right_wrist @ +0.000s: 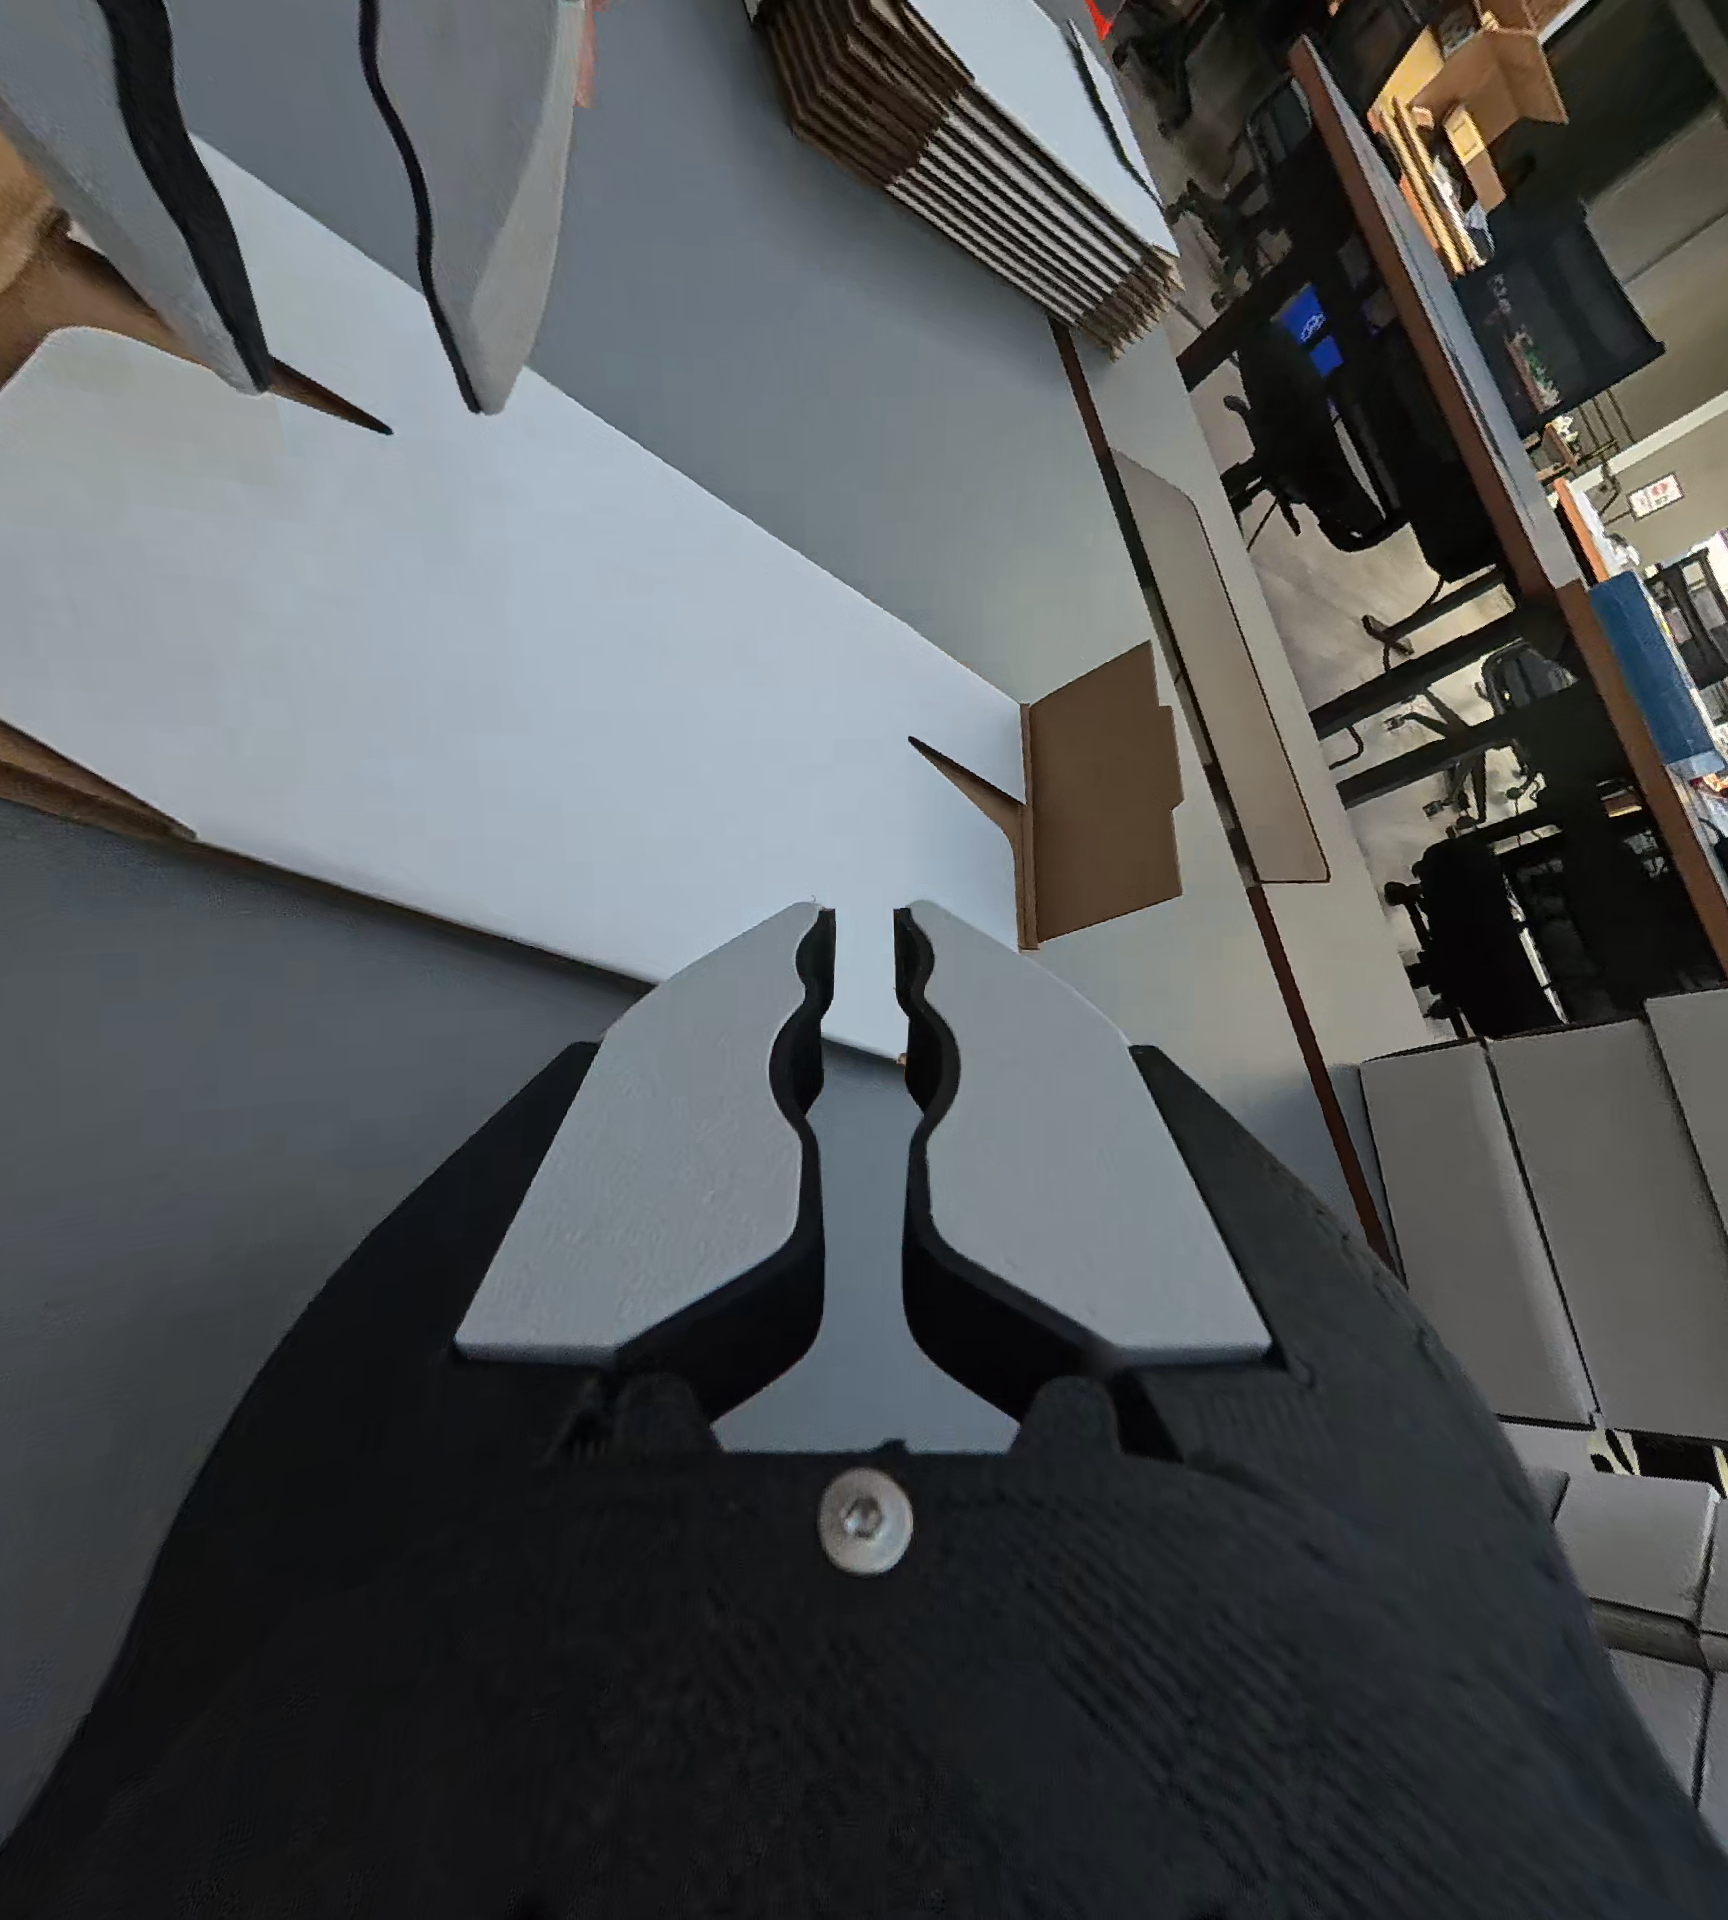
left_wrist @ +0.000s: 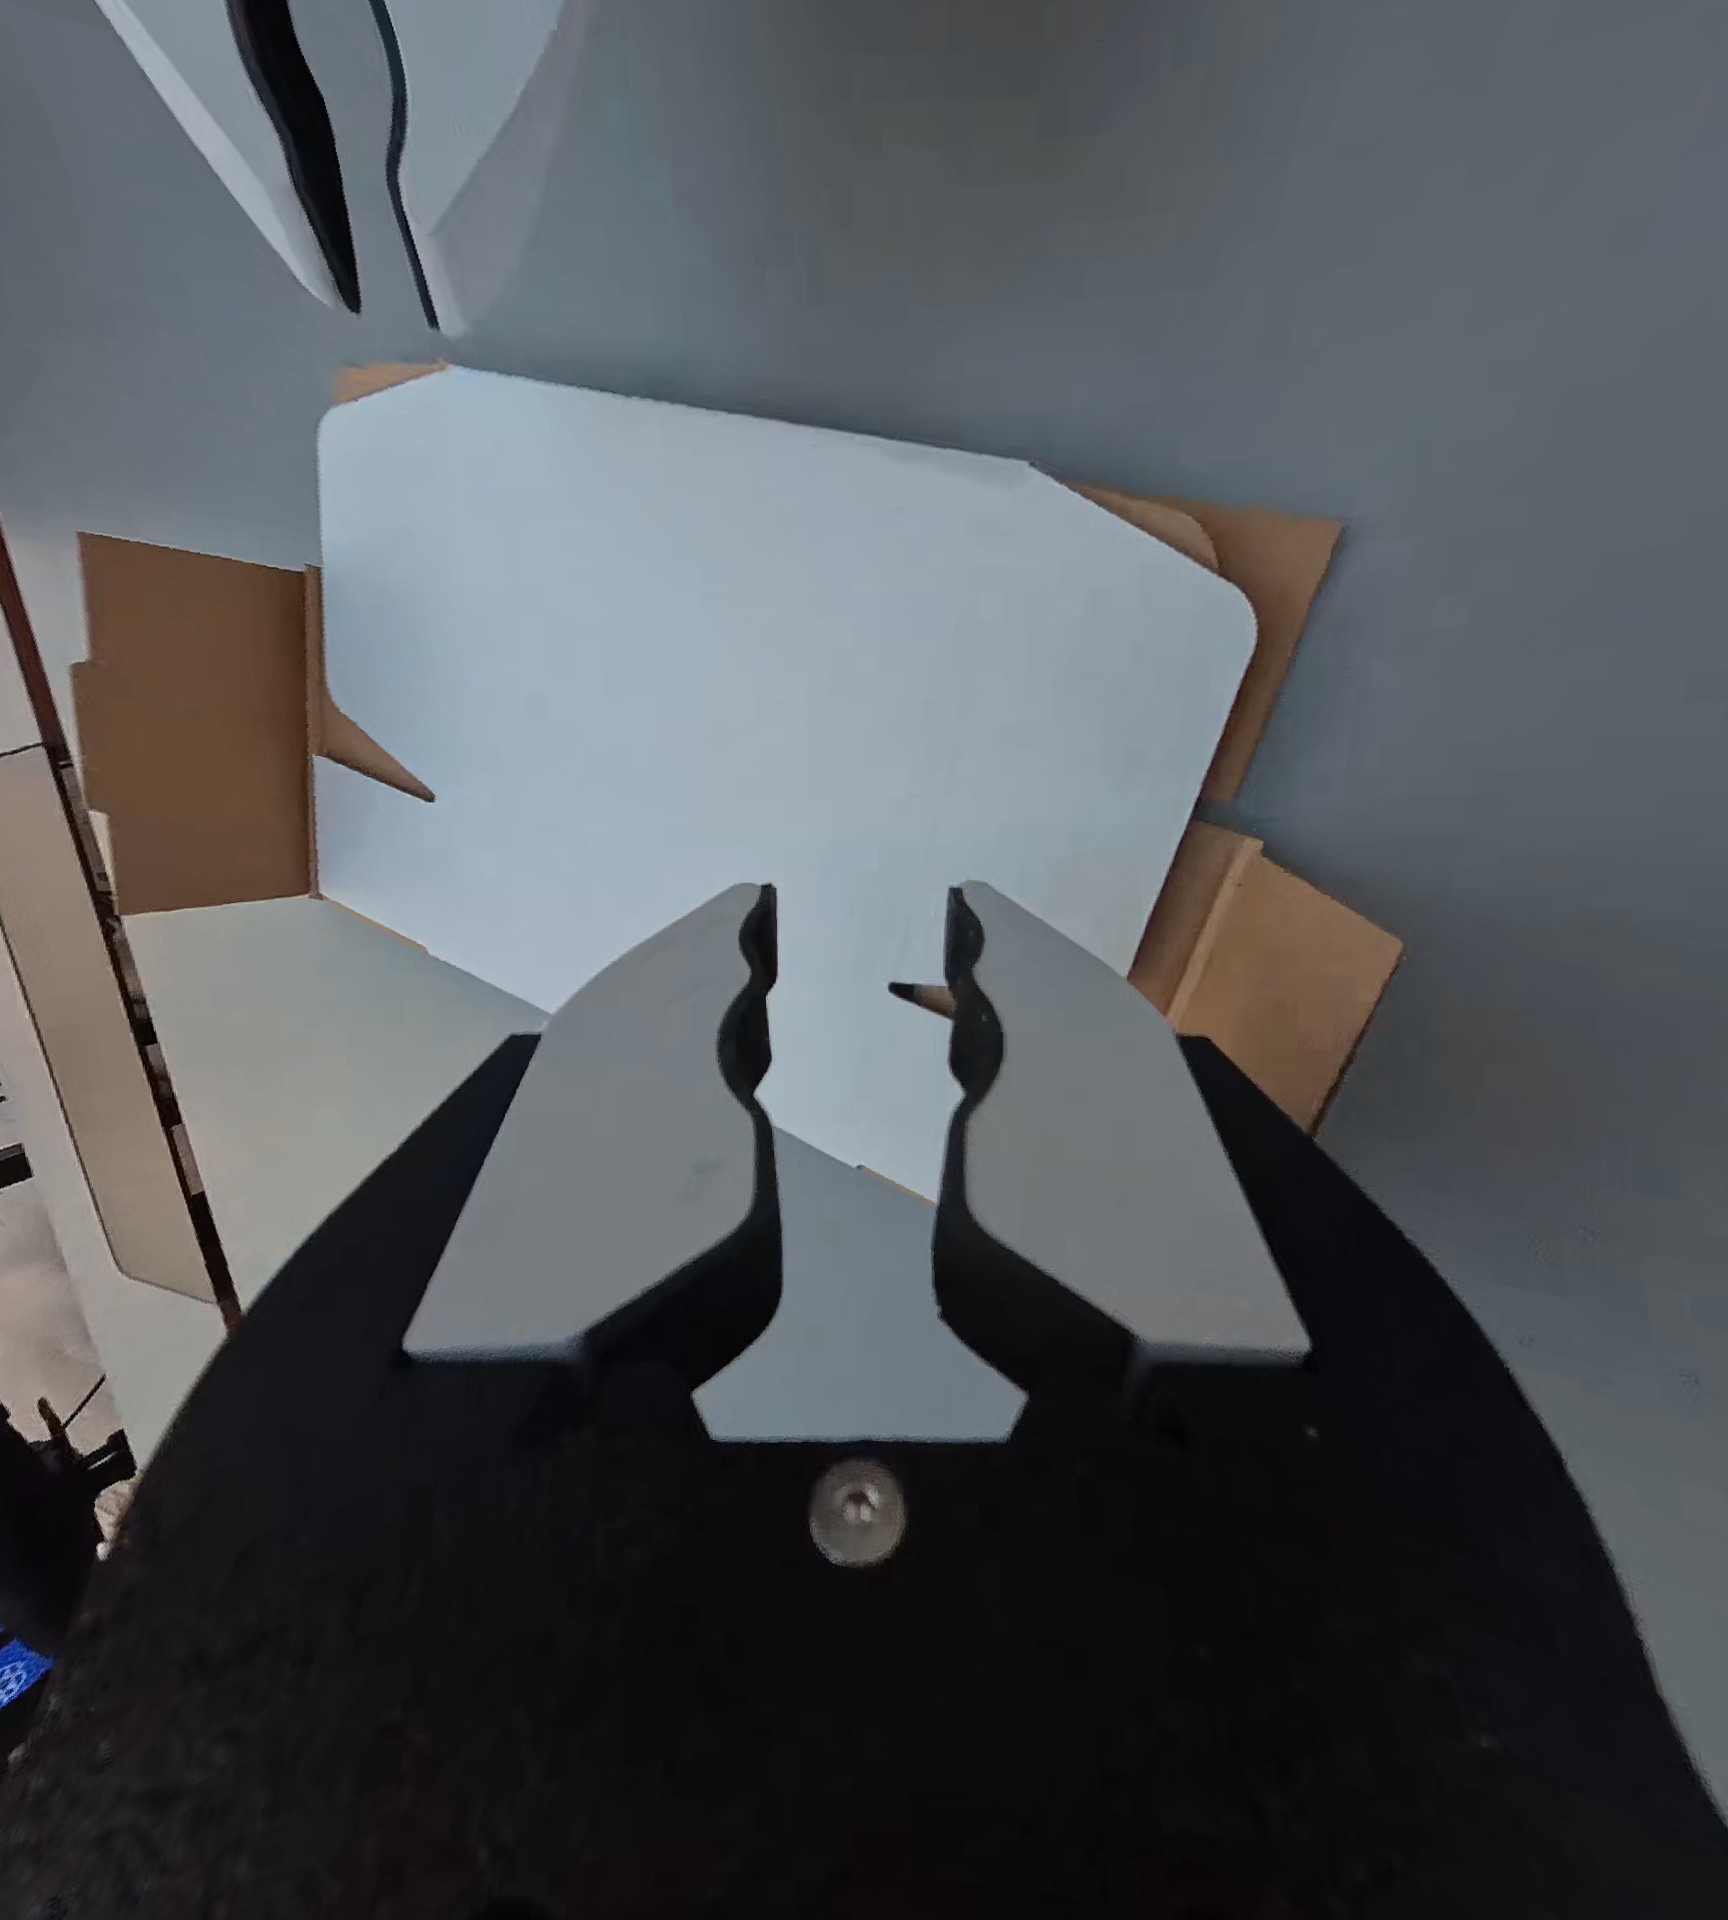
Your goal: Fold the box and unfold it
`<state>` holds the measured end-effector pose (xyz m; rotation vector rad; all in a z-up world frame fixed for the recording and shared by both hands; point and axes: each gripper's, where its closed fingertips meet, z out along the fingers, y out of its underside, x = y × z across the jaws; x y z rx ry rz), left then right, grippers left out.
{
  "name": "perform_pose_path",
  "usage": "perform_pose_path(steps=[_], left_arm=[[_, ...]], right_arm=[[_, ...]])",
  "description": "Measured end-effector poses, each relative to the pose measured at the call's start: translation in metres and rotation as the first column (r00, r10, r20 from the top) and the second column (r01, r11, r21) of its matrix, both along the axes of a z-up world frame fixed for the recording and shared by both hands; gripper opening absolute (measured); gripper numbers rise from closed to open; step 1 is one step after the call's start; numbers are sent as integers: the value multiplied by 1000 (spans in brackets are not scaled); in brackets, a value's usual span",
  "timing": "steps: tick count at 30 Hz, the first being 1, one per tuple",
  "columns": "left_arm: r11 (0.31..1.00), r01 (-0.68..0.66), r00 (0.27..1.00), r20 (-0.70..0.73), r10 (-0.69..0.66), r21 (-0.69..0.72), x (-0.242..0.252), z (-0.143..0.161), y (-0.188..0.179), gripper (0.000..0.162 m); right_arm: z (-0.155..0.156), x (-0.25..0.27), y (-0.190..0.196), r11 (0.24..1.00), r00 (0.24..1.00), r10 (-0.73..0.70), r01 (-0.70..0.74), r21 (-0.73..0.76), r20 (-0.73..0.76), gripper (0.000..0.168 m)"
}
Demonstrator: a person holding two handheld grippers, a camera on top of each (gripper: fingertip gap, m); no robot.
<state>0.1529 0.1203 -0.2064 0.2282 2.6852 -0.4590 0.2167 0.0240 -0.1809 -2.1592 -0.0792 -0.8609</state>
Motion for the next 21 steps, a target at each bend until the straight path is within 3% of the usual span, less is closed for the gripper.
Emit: perform_pose_path(steps=[3,8,12,15,21], left_arm=[[999,40,999,-22,-40,-5,-16,-16,9,40],[994,105,984,137,-110,41,-24,-17,13,40],[980,149,966,191,-173,134,-27,-19,12,32],[963,179,946,234,-224,201,-32,-22,12,20],[954,192,917,304,-257,229,-33,-22,14,18]], right_arm=[[-6,-15,-11,1000,999,-5,6,-13,39,12],[-8,-21,-19,999,1000,3,-3,34,18,16],[0,-25,-11,995,999,39,-39,96,4,16],[-5,-31,-11,996,998,55,-56,62,16,16],[-13,-28,-12,998,999,41,-41,48,-2,17]])
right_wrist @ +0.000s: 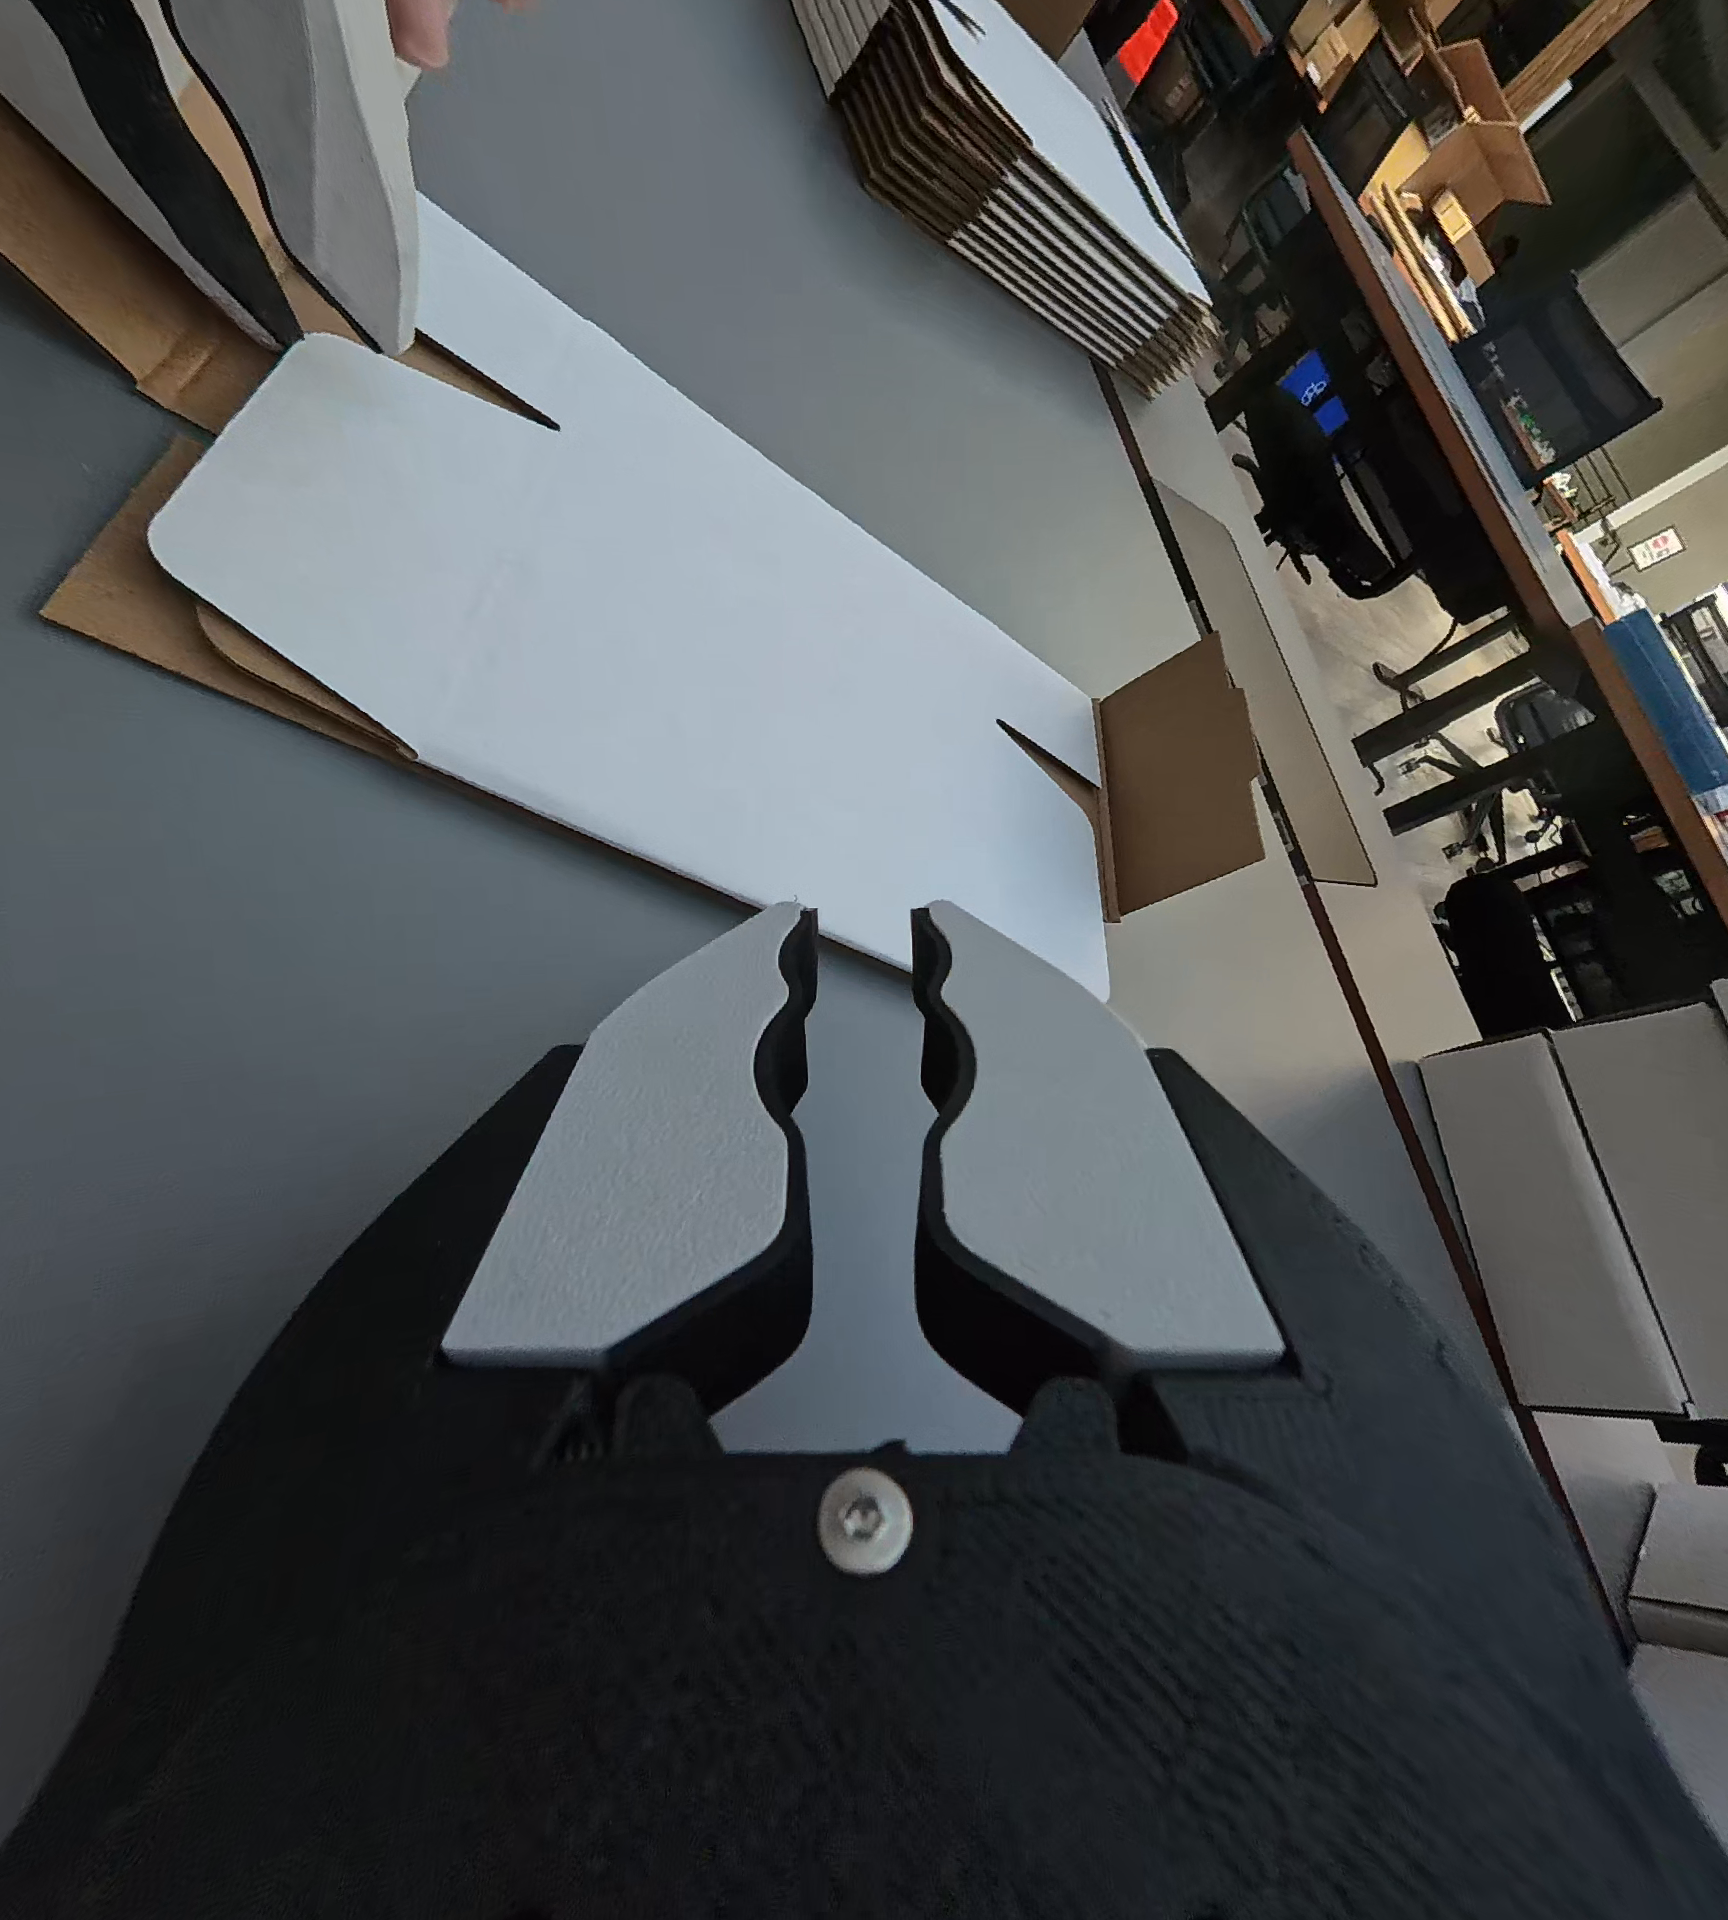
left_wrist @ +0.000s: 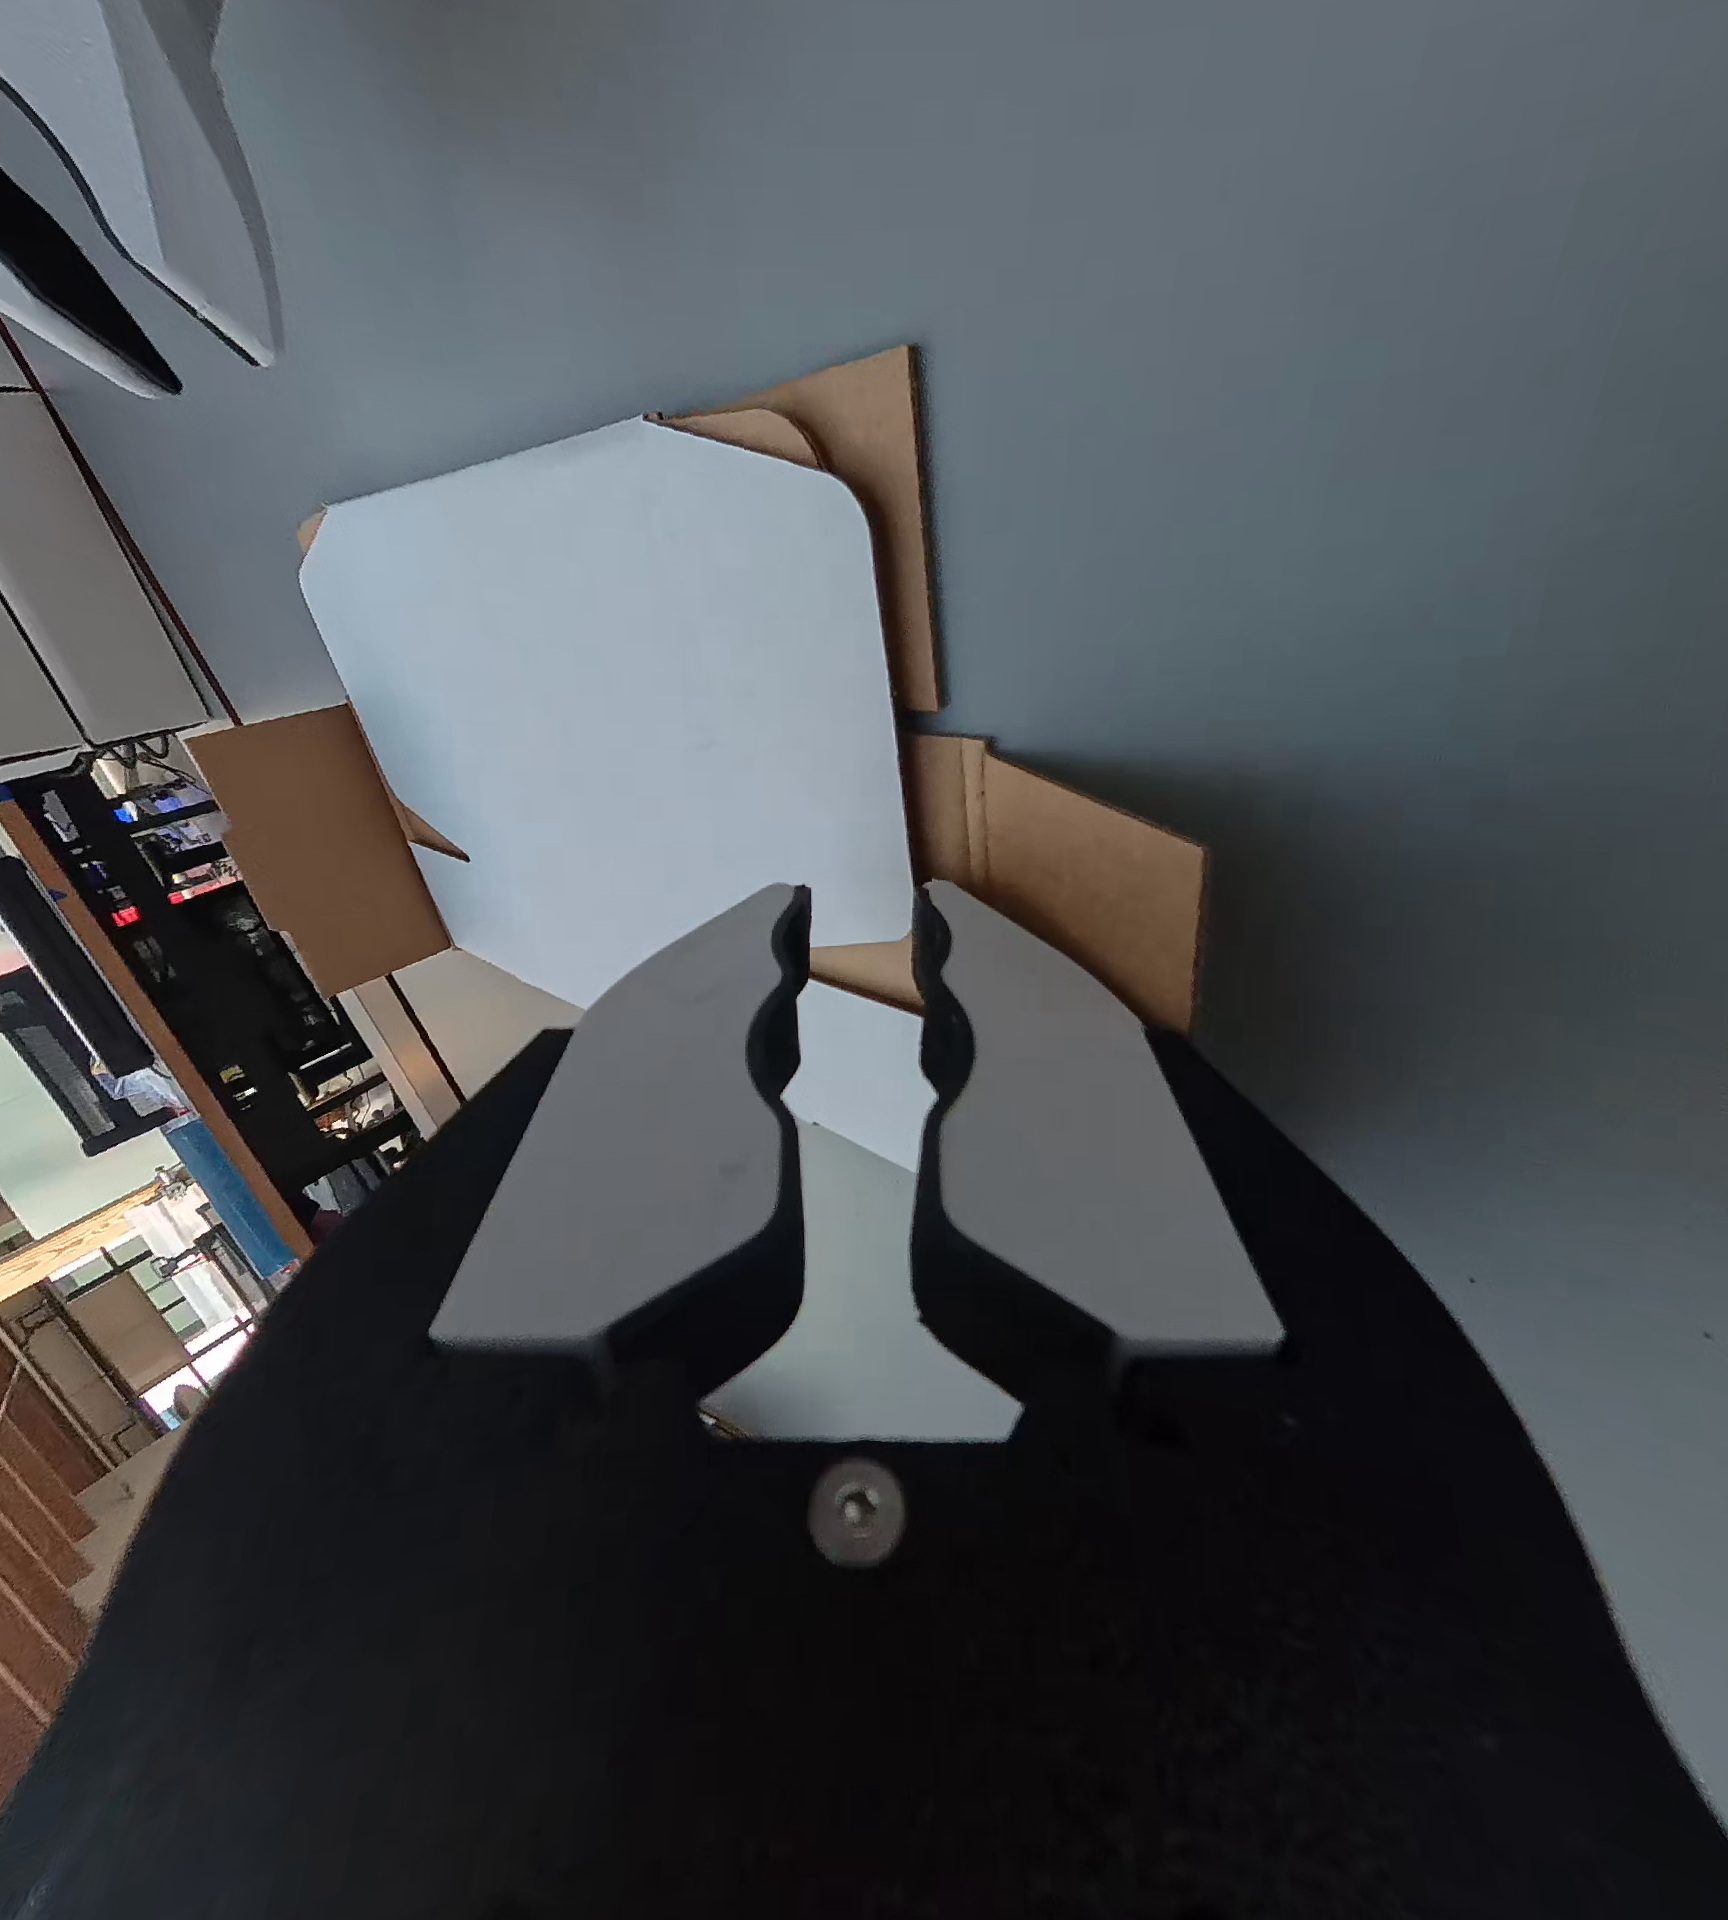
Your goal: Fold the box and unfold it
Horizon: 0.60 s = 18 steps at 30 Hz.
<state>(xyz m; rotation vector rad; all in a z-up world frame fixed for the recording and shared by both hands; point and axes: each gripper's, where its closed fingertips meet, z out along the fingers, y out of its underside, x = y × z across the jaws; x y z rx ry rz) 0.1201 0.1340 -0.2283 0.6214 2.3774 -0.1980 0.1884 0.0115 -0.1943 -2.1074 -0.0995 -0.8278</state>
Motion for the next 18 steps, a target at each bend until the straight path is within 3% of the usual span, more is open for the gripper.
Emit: perform_pose_path(steps=[2,4,8,15,18], left_arm=[[1000,10,1000,24,-10,-4,-1,-1,0,16],[1000,28,999,47,-29,8,-4,-6,3,0],[998,46,982,184,-39,-32,1,-4,2,0],[983,-8,946,316,67,-185,12,3,-1,0],[958,-17,928,352,122,-287,15,8,-2,0]], right_arm=[[-2,-2,2,1000,1000,7,-7,-13,8,17],[-2,-2,3,1000,999,8,-7,-27,32,18],[-5,-3,4,997,994,33,-25,-74,103,24],[4,-8,8,991,949,97,-64,-118,301,52],[9,-10,12,986,917,136,-89,-140,375,55]])
